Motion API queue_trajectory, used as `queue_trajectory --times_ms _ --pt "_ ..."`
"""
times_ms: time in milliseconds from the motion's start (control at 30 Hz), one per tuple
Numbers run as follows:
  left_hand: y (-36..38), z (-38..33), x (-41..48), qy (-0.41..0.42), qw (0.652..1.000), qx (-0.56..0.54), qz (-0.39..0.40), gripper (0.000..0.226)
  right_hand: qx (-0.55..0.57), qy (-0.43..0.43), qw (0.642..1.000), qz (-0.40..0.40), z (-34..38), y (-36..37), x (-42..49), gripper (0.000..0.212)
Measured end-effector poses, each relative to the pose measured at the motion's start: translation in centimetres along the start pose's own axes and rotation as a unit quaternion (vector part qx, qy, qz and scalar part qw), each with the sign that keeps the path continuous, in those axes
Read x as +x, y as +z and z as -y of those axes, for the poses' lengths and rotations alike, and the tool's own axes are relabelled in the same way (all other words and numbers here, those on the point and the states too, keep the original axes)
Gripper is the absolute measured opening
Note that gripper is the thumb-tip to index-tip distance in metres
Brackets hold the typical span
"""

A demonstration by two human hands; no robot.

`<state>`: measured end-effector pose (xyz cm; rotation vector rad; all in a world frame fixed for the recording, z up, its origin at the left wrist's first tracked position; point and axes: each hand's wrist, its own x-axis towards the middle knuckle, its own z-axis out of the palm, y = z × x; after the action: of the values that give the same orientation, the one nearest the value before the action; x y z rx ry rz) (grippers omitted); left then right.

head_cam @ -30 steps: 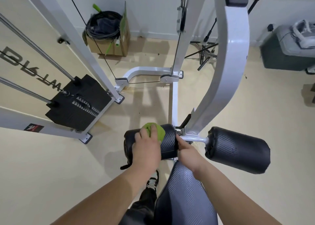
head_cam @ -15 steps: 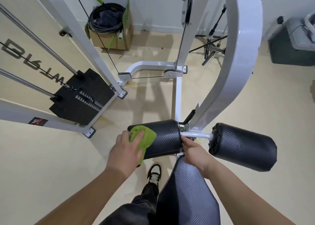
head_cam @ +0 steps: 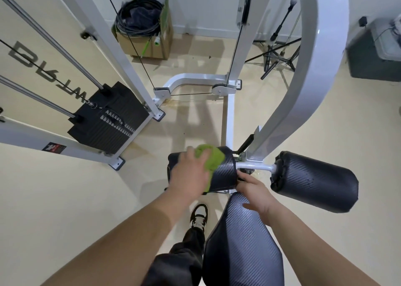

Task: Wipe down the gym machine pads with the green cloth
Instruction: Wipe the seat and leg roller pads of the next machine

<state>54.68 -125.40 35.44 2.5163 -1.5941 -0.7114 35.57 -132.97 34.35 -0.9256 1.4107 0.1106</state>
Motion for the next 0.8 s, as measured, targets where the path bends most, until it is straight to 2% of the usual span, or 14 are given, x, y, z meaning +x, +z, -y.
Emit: queue_trajectory --times_ms 100,167,233,333,400,467,567,667,800 --pt "-0.9 5.6 -1.5 -0.127 0.99 -0.04 -0.056 0.058 -0.036 -0.046 0.997 -0.042 0.5 0.7 -0.6 0.024" --pt "-0.8 5.8 -2.3 -0.146 0.986 -0.049 -0.065 0.057 -0.104 -0.071 0.989 -0.074 0.9 1.1 0.1 0.036" --pt "-0.4 3.7 -3.0 -0.123 0.99 -0.017 -0.068 0.056 -0.139 -0.099 0.981 -0.093 1.5 1.5 1.0 0.039" --pt "0.5 -0.7 -2.4 -0.048 0.998 0.011 -0.043 0.06 -0.125 -0.138 0.977 -0.104 1.6 1.8 2.3 0.029" --pt "1.1 -3.2 -0.3 0.011 0.999 0.019 -0.027 0.06 -0.115 -0.14 0.978 -0.108 1.1 1.6 3.0 0.021" --pt "1.2 -5.2 1.8 0.071 0.997 0.035 0.005 0.061 -0.095 -0.134 0.981 -0.101 0.6 1.3 3.6 0.025" --pt "0.4 -5.6 3.6 0.082 0.994 0.041 0.058 0.062 -0.089 -0.116 0.984 -0.101 0.3 1.0 4.1 0.029" --pt "-0.7 -1.6 3.1 0.016 0.998 0.029 0.047 0.06 -0.06 -0.103 0.989 -0.085 0.1 0.6 4.5 0.018" --pt "-2.4 5.7 2.7 -0.162 0.986 -0.009 0.03 0.054 -0.071 -0.102 0.99 -0.073 -0.2 0.2 5.3 0.021"
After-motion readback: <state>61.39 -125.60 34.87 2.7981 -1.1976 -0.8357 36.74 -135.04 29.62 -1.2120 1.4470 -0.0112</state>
